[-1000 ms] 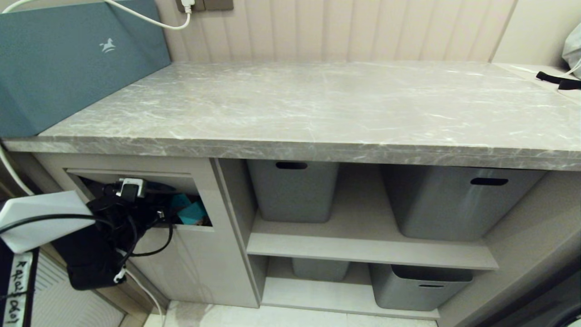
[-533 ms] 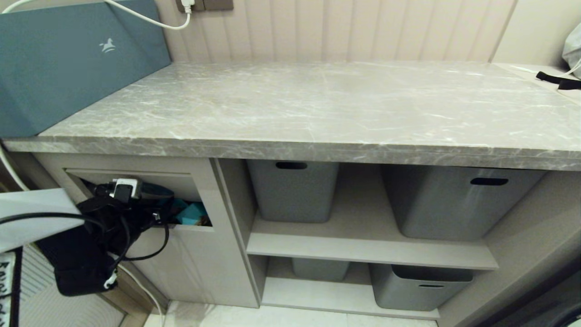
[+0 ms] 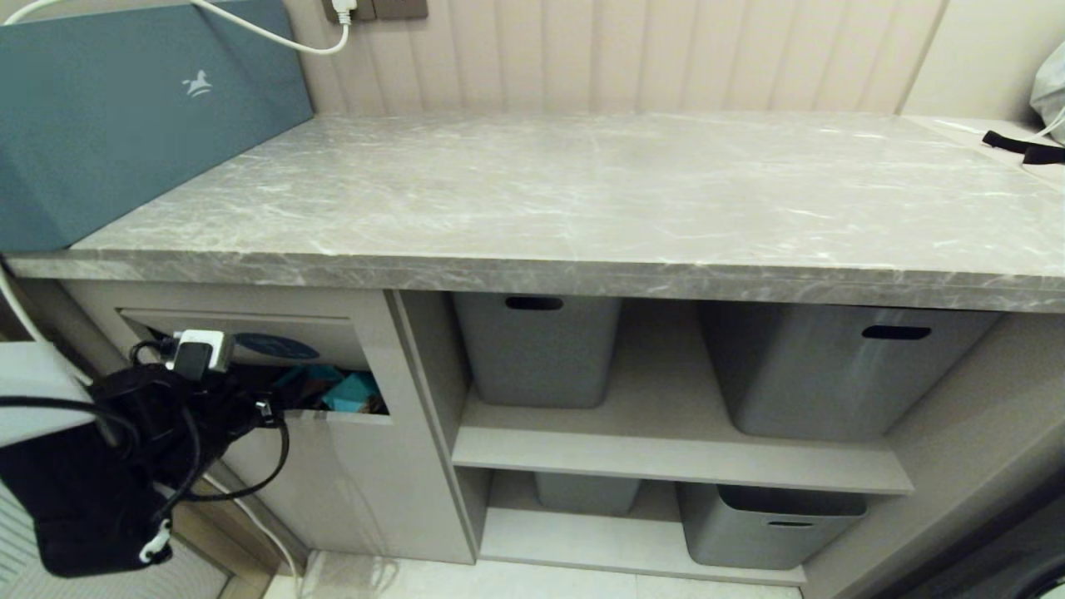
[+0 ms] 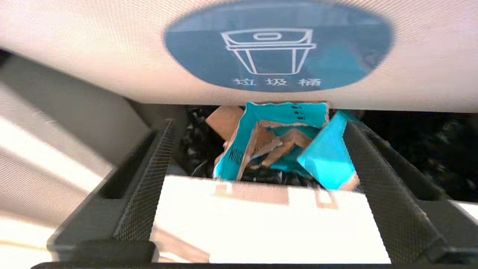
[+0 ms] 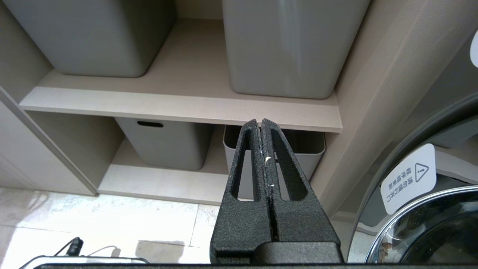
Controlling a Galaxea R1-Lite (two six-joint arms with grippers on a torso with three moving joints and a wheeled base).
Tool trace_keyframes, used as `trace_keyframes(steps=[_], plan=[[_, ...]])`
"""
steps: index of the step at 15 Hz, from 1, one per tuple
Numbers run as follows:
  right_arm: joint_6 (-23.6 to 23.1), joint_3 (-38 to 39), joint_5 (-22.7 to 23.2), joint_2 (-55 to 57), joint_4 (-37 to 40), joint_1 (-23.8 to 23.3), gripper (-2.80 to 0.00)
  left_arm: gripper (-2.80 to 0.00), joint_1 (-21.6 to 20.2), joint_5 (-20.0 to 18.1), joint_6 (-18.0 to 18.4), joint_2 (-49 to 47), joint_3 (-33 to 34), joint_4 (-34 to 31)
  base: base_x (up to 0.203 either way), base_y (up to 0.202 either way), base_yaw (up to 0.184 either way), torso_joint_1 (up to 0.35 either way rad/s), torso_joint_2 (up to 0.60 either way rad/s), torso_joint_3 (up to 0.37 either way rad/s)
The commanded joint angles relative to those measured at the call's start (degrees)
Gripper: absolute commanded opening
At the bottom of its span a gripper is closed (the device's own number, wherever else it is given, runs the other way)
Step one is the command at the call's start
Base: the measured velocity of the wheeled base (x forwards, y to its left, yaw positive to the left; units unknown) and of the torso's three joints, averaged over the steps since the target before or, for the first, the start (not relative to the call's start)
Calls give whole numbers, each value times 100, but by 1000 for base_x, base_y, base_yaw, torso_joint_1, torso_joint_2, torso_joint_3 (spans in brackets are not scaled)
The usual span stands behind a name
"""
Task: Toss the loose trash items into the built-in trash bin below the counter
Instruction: Put the garbage in the trash can
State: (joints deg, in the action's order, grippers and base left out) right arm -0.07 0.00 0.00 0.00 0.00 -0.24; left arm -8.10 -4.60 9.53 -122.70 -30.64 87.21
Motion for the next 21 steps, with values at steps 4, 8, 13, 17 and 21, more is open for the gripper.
trace_keyframes(steps=[4,8,13,17,21], plan=[[-1,0,0,0,0,-2,-280,-280,-20,3,-75,817,694,45,0,0,0,0,0,0],[-1,0,0,0,0,-2,-280,-280,-19,3,-118,1113,1001,45,0,0,0,0,0,0],[-1,0,0,0,0,-2,-280,-280,-25,3,-118,1132,1122,45,0,0,0,0,0,0],[-1,0,0,0,0,-2,-280,-280,-25,3,-118,985,1079,45,0,0,0,0,0,0],[-1,0,0,0,0,-2,-280,-280,-25,3,-118,774,990,45,0,0,0,0,0,0]])
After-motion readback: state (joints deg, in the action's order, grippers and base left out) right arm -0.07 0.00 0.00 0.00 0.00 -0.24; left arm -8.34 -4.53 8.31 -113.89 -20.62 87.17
